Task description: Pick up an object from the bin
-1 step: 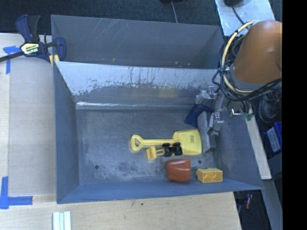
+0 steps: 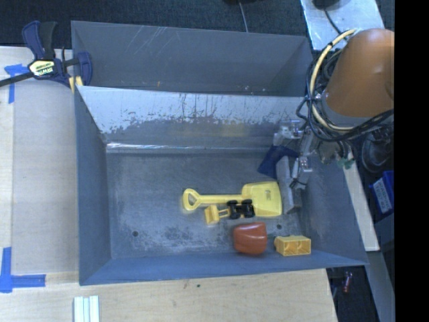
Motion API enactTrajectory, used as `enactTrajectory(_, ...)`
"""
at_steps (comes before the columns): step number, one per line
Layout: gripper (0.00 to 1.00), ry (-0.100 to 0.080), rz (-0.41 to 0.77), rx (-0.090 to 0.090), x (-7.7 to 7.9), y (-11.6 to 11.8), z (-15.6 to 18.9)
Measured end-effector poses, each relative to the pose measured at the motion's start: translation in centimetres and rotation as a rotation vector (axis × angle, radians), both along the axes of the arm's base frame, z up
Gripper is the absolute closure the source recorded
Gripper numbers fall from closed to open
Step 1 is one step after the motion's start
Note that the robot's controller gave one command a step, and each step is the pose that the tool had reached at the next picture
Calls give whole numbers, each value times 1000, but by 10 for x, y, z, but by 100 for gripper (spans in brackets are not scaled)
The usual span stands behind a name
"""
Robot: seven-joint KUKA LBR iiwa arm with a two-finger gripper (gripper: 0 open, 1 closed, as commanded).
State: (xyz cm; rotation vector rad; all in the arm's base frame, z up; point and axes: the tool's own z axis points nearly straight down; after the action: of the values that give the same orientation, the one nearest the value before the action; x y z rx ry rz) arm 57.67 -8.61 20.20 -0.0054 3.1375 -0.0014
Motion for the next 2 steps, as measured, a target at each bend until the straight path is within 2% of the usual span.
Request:
enactTrajectory(1,0,4,118,1,-55,21,-67)
enactTrajectory(2,0,-14,116,-2,-37,51,-62)
